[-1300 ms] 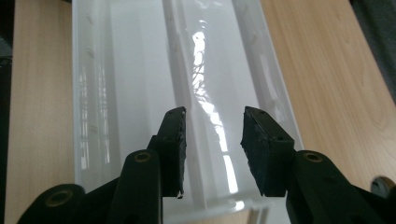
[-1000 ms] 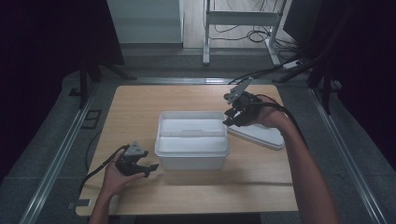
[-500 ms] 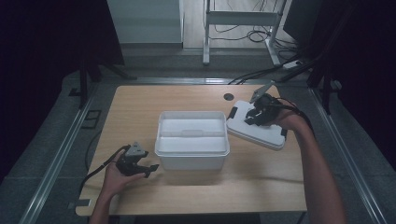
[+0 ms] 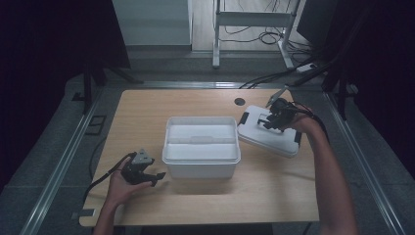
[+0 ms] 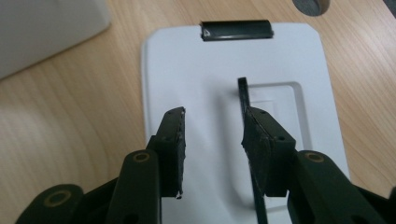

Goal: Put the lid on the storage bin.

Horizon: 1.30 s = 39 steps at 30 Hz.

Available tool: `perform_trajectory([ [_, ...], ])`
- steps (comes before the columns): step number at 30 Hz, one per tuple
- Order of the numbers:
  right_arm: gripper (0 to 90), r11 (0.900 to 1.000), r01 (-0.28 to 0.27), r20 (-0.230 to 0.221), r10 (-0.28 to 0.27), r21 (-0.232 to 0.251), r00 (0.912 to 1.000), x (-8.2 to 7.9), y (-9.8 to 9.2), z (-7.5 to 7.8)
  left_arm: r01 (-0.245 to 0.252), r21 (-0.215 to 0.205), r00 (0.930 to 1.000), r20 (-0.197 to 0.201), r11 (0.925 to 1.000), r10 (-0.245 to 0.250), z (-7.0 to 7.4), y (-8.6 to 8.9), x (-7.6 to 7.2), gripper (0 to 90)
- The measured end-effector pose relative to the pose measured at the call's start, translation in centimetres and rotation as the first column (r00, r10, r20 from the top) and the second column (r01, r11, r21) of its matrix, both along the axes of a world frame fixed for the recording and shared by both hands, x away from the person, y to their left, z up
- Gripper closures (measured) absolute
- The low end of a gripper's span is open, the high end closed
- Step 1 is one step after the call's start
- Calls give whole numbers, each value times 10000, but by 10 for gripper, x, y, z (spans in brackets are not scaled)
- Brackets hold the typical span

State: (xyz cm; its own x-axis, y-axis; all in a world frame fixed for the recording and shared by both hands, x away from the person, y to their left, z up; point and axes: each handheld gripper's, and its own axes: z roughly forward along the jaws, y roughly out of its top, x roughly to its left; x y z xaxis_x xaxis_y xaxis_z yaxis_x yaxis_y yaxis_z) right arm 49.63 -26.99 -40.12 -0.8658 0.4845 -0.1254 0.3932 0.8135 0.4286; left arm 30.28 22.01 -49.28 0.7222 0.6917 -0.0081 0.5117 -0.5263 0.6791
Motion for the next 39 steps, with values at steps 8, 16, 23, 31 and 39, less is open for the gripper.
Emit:
perform_trajectory([
  [8, 589, 9992, 378, -11, -378, -121, 9993, 15, -10, -12, -29, 143, 10000, -12, 9999, 29, -1, -1, -3, 285],
  [16, 604, 9980, 410, -168, -418, -473, 9990, 26, -14, -26, -211, 228, 9998, 54, 9995, 210, 0, 0, -11, 284],
  [23, 733, 9959, 143, -398, -180, -896, 9990, 32, -14, -38, -484, 58, 9988, -38, 9988, 484, -3, 6, -13, 284],
  [31, 836, 9922, -464, -236, 440, -1158, 9988, 29, -11, -36, -430, 63, 9991, -58, 9991, 431, -4, 5, -13, 284],
  [39, 839, 9907, -922, 203, 947, -1005, 9953, 15, -8, -7, -440, -3, 9990, -80, 9990, 440, -4, 7, -12, 284],
])
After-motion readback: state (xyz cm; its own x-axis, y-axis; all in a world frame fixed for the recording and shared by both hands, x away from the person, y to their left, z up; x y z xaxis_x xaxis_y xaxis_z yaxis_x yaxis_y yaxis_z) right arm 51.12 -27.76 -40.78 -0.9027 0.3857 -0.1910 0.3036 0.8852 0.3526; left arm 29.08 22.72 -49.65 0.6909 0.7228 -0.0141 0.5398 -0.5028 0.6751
